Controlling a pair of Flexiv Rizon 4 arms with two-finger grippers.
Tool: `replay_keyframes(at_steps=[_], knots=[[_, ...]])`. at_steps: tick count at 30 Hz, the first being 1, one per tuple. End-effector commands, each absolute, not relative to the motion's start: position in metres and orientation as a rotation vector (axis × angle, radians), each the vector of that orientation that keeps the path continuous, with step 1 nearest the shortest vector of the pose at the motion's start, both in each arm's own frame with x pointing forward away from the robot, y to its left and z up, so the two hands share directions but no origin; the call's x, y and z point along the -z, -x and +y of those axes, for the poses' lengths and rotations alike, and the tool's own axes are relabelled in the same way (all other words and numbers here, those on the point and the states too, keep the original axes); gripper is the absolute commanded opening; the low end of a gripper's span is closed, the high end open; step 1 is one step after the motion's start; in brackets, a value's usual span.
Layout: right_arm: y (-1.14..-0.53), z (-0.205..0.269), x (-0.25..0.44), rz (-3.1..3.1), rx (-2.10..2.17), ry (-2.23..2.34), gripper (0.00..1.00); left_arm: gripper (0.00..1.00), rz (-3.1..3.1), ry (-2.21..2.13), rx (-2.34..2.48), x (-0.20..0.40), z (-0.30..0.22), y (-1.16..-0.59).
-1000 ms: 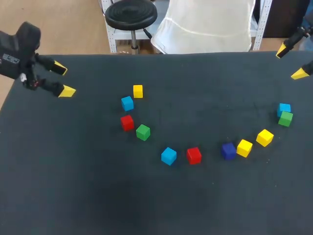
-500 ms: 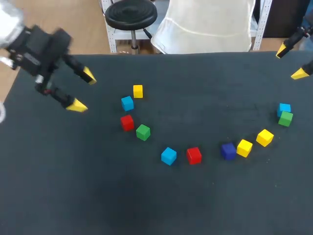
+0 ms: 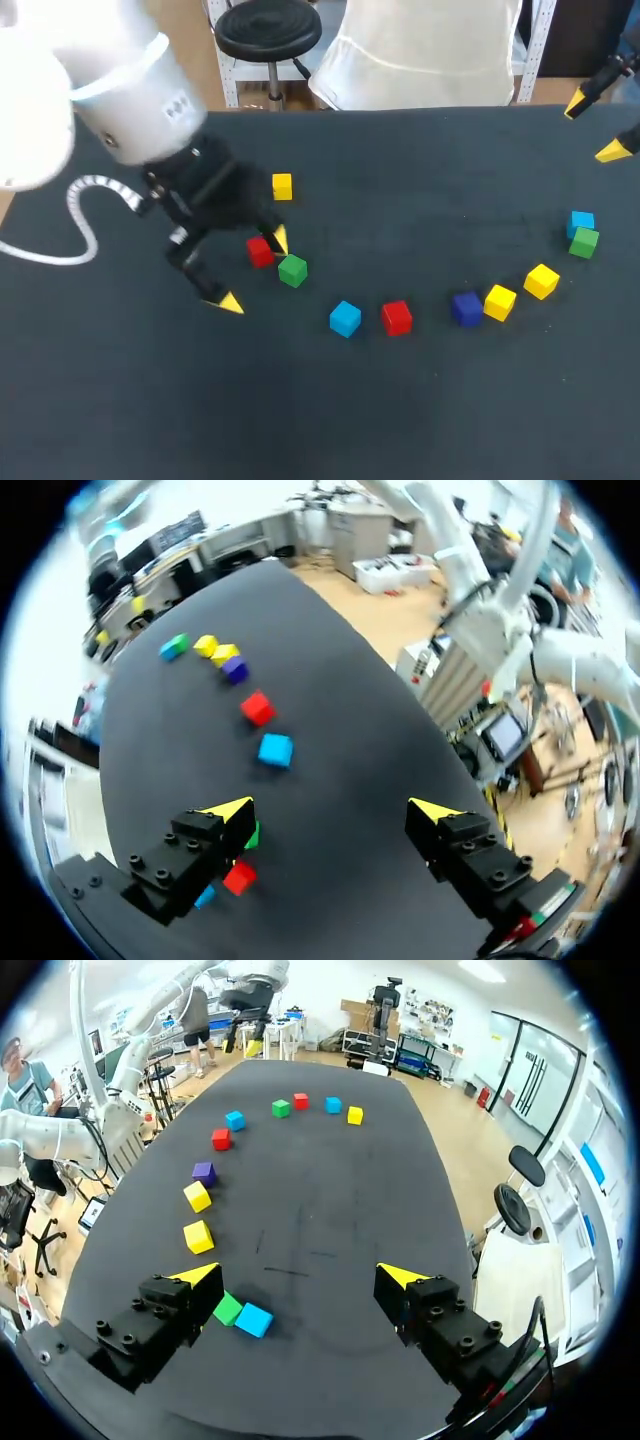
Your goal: Place the blue cubes, place green cubes on the blue cubes, place the yellow cubes on the green cubes, then place the red cubes on the yellow cubes, and place purple cube on the red cubes.
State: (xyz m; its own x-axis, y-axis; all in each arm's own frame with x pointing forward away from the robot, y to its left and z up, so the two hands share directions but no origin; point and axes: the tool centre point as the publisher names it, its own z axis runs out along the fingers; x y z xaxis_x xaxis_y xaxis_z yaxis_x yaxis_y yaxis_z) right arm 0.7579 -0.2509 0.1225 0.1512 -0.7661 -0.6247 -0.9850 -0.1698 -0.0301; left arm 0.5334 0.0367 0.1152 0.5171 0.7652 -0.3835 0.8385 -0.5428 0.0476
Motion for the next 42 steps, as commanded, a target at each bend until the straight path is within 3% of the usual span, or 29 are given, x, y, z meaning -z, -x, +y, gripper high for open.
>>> replay_keyframes(at_steps=[1, 18, 25, 42], knots=[[-0.758, -0.251, -0.122, 1.665, -0.674, 1.999, 1.00, 1.00, 1.161, -2.785, 0.430, -0.115, 0.027, -0.542], [-0.758, -0.251, -0.122, 1.665, -0.674, 1.999, 1.00, 1.00, 1.265, -2.810, 0.287, -0.114, 0.034, -0.541], [-0.758, -0.251, -0.122, 1.665, -0.674, 1.999, 1.00, 1.00, 1.308, -2.907, 0.135, -0.091, 0.012, -0.529], [-0.758, -0.251, -0.122, 1.665, -0.674, 1.999, 1.00, 1.00, 1.304, -2.731, 0.283, -0.046, -0.030, -0.539]])
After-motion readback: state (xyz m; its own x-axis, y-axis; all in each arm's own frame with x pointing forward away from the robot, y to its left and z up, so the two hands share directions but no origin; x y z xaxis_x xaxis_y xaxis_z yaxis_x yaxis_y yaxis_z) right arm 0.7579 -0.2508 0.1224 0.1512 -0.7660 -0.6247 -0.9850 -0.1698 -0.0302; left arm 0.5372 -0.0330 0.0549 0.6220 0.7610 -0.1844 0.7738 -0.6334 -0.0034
